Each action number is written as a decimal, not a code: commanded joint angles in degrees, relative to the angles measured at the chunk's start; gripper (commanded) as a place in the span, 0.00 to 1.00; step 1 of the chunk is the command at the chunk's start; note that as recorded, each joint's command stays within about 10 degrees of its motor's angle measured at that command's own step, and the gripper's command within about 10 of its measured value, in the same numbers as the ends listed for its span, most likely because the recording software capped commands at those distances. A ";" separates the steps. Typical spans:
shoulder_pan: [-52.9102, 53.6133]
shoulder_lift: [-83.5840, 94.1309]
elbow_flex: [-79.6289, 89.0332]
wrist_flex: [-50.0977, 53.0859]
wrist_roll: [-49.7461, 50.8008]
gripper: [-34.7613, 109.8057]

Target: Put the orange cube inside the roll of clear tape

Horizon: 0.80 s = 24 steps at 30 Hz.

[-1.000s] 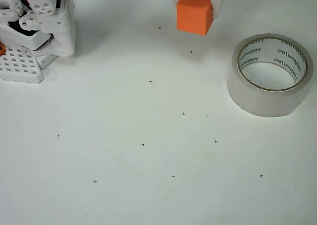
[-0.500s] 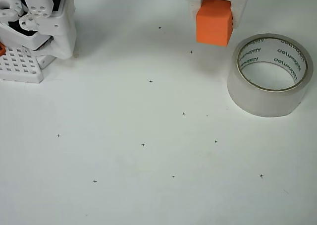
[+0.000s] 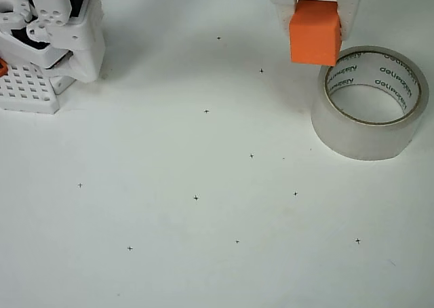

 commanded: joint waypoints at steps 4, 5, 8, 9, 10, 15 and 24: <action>0.53 -2.81 -12.30 0.62 -2.11 0.32; 0.62 -3.69 -13.18 0.62 -2.37 0.32; 0.70 -5.54 -15.12 0.62 -2.72 0.32; 0.79 -5.89 -15.56 0.62 -2.90 0.32; 0.79 -6.24 -15.82 0.62 -2.90 0.32; 0.79 -8.09 -17.49 0.62 -3.25 0.32; 0.70 -12.39 -22.15 0.62 -4.39 0.32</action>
